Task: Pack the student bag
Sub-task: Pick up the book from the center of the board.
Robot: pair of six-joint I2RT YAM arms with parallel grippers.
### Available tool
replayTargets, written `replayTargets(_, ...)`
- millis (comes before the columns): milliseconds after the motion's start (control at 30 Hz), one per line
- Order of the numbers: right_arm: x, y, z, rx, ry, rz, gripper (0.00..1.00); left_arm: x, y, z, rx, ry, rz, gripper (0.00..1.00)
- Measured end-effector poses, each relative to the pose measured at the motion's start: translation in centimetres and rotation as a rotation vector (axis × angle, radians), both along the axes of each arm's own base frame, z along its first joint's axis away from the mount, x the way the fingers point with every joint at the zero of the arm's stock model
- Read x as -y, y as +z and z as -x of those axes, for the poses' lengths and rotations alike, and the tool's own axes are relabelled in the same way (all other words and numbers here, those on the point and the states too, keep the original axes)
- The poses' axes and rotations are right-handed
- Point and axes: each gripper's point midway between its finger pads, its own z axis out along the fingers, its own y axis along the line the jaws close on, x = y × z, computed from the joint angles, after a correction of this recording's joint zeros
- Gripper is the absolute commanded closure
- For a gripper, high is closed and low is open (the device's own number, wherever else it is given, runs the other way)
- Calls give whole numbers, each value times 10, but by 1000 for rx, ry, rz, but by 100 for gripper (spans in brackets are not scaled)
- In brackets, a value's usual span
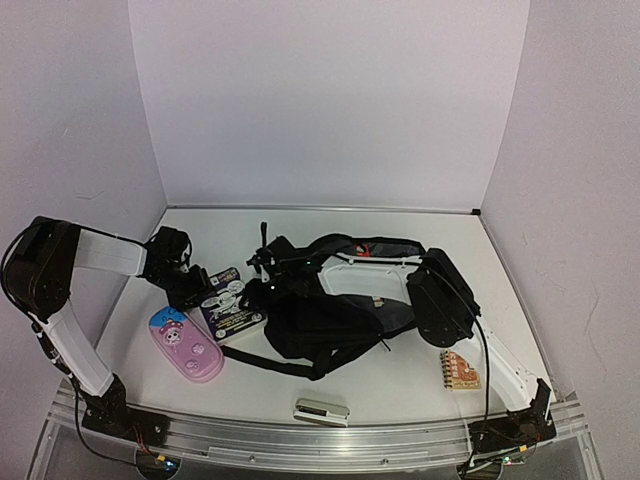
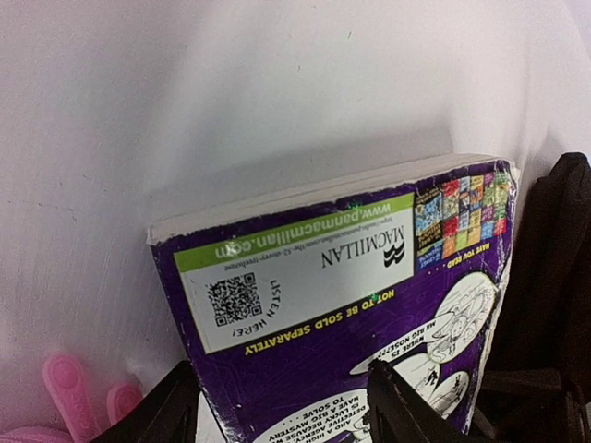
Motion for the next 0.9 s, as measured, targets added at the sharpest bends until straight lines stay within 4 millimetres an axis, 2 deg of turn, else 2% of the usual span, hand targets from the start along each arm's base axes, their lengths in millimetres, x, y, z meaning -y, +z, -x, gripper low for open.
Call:
replayTargets(267,-7,3,-3,-124,-10,-164,59,-9,0,-7,38,41,-6,42)
replayTargets(567,-13,4,2,-199,-15,-259,68,-14,0,-10,51,69,-13,44)
replayTargets(900,-17,7,5,-237,-20,-299,64,-15,0,-12,64,81,-5,46)
